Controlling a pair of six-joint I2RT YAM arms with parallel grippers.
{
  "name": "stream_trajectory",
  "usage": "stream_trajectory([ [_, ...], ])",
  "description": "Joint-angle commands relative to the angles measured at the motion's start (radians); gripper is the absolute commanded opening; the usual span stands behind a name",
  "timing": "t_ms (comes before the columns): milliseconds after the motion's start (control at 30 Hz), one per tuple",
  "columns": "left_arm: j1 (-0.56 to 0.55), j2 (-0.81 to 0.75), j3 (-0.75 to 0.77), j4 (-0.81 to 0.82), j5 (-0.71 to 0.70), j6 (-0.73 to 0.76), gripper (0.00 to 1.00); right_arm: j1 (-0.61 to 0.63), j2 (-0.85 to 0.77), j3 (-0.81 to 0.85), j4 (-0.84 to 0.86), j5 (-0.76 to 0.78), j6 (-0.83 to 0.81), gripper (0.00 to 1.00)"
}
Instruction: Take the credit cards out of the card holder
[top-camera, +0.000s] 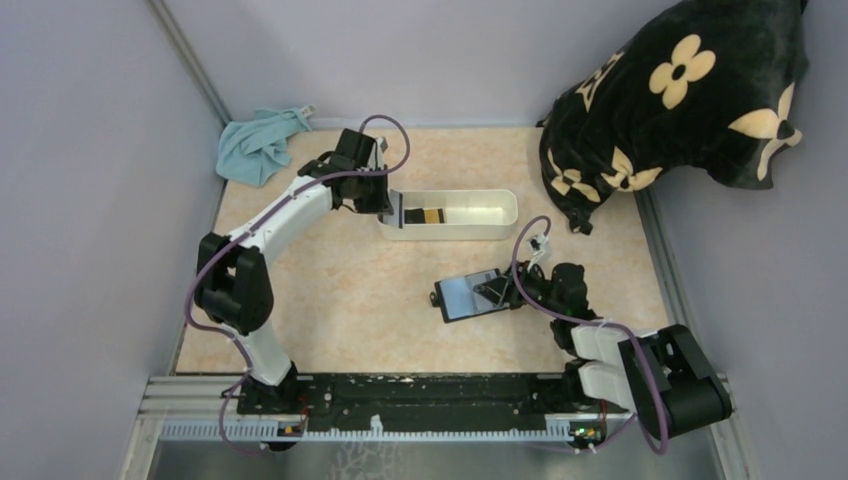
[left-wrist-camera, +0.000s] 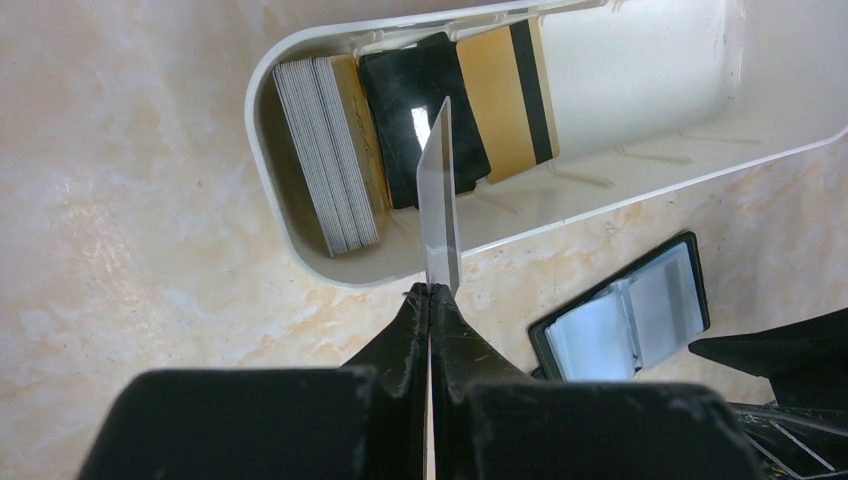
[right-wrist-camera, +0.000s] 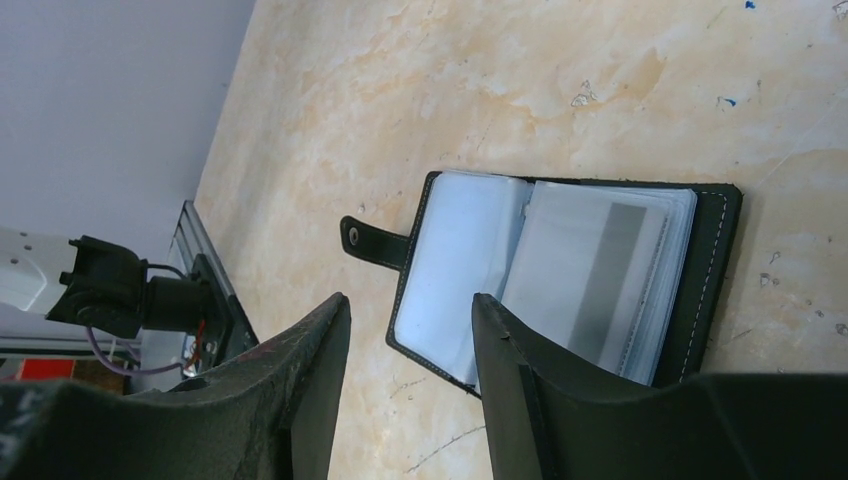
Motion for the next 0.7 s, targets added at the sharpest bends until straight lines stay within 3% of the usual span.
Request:
stream_trajectory([
  [0, 0.008, 0.057, 0.053, -0.038, -0.025, 0.014, 0.0, 0.008, 0.008, 0.001, 0.084, -0.017, -0.023, 0.49],
  [667, 0.047, 0.189, 0.282, -0.14, -0.008, 0.049, 0.0, 0.008, 0.005, 0.004, 0.042, 0.027, -0.061, 0.49],
])
